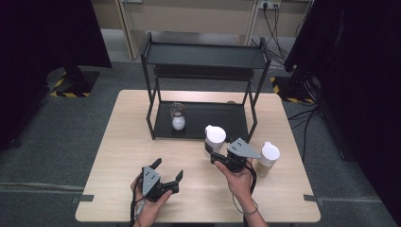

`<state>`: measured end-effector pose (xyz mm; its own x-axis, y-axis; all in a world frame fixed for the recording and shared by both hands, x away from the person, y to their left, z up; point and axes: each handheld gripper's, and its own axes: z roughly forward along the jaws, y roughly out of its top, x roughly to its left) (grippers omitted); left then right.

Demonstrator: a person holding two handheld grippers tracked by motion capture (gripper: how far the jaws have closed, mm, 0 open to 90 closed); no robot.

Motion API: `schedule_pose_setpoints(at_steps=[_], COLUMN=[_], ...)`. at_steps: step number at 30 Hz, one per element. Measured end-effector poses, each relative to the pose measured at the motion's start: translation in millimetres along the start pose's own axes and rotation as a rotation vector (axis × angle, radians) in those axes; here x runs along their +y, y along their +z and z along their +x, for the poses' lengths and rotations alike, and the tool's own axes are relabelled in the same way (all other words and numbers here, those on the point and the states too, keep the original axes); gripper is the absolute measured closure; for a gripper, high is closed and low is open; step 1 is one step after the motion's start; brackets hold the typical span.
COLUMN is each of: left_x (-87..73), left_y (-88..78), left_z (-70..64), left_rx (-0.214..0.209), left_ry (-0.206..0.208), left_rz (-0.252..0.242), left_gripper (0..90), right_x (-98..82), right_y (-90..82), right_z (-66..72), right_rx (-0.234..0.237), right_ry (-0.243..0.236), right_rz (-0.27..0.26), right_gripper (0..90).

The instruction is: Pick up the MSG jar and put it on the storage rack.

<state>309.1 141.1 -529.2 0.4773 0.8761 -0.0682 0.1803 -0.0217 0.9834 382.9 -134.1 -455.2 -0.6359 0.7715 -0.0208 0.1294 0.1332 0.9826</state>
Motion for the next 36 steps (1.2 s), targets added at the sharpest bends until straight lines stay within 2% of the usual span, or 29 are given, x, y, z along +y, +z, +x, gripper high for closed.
schedule_pose_setpoints(at_steps=[36], left_x=[0.0], left_y=[-0.1], left_z=[0.0], left_rx=[-0.001], left_ry=[0.001], left_rz=[0.0], left_gripper=[6.2], right_x=[11.1], right_y=[35.8], right_z=[-11.7], right_rx=[-0.04], right_ry=[0.026], right_rz=[0.001], right_gripper=[30.8])
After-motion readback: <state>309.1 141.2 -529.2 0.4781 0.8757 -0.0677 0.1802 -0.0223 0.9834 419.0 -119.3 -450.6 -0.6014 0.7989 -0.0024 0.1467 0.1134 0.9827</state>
